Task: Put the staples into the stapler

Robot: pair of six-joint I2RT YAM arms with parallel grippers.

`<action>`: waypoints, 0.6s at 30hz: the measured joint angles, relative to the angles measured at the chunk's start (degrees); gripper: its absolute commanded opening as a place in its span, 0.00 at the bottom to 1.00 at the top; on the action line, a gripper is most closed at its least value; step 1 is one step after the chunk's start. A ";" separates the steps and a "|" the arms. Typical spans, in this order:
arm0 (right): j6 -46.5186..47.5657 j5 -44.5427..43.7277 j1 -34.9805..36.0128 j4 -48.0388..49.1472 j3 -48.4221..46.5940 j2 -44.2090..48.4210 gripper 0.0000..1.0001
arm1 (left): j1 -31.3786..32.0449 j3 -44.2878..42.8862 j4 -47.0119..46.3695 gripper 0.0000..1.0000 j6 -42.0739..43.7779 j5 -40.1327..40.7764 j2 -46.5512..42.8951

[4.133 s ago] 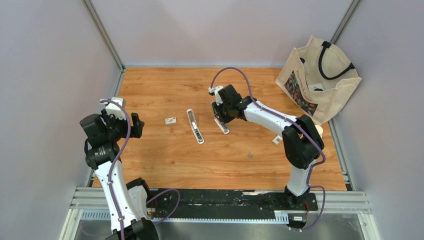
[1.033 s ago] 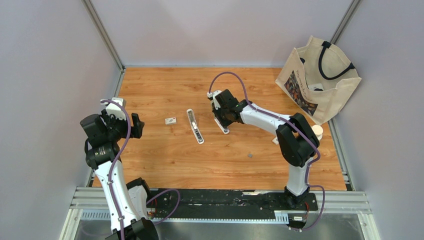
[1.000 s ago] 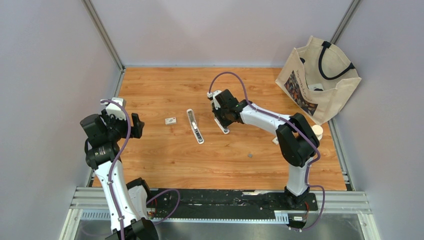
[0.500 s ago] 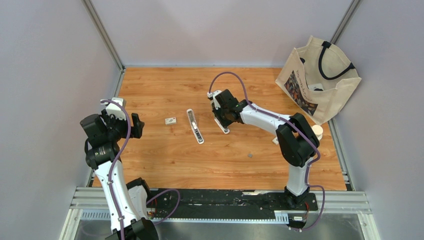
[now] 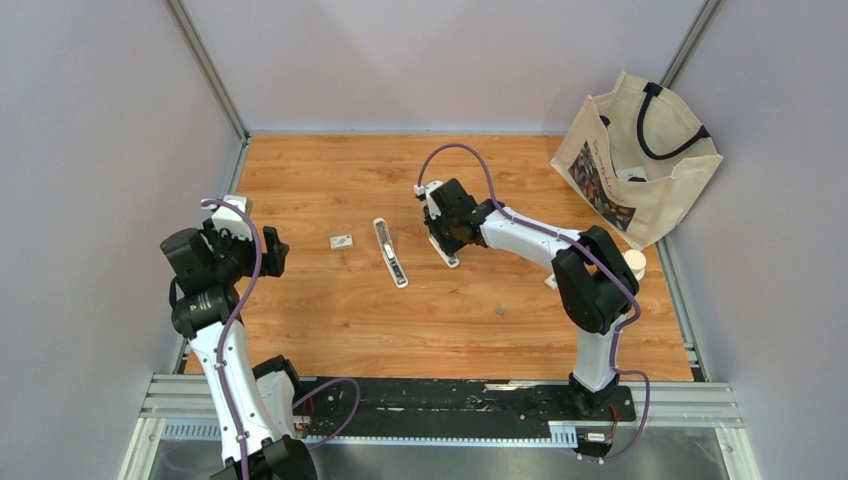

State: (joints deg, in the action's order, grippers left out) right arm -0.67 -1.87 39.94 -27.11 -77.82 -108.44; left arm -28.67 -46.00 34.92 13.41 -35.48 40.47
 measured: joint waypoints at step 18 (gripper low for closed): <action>0.00 0.48 -1.09 0.02 0.00 0.02 0.11 | 0.00 0.24 0.00 0.92 0.00 0.00 0.00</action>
State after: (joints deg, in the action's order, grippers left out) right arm -0.67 -1.39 38.85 -27.09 -77.82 -108.42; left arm -28.67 -45.76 34.92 13.41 -35.48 40.47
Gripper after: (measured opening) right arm 0.156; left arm 0.919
